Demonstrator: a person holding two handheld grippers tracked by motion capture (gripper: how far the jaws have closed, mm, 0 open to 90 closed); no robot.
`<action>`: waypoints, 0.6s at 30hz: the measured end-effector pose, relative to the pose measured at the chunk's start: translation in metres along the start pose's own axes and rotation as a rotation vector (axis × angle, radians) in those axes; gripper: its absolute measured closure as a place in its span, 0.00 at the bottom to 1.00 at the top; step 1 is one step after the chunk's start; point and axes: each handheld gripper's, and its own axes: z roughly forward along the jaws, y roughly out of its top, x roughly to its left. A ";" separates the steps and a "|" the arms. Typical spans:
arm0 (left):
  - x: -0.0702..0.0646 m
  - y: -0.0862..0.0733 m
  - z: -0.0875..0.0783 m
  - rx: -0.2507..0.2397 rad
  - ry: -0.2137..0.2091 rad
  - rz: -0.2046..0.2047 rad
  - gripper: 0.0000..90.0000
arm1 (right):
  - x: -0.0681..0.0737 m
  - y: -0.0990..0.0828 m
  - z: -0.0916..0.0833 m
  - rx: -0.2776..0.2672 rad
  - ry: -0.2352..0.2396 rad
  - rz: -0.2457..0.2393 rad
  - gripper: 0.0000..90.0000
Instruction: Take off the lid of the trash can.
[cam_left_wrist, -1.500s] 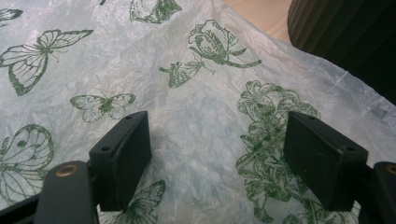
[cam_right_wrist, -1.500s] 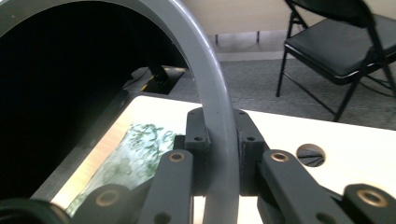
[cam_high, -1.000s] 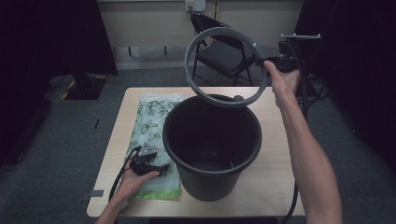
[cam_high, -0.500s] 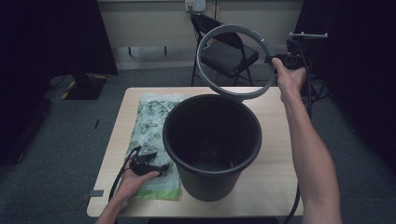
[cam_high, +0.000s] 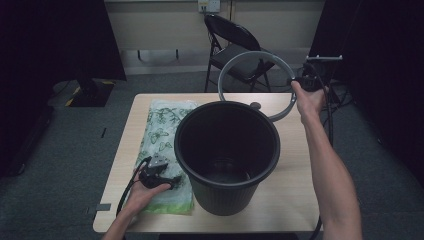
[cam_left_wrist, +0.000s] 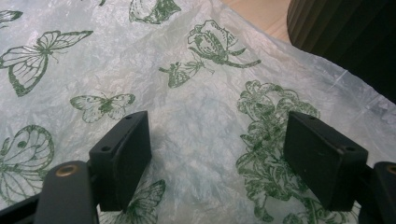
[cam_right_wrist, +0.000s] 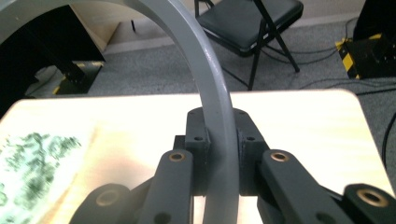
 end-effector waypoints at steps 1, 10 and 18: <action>0.000 0.000 0.000 0.002 0.004 0.001 0.25 | -0.003 -0.006 0.003 0.008 0.003 0.002 0.89; 0.000 0.000 0.000 -0.002 0.001 0.001 0.25 | -0.025 -0.059 0.028 0.089 -0.029 0.025 0.89; -0.001 0.000 0.000 0.001 0.003 -0.006 0.25 | -0.039 -0.110 0.053 0.171 -0.046 0.045 0.89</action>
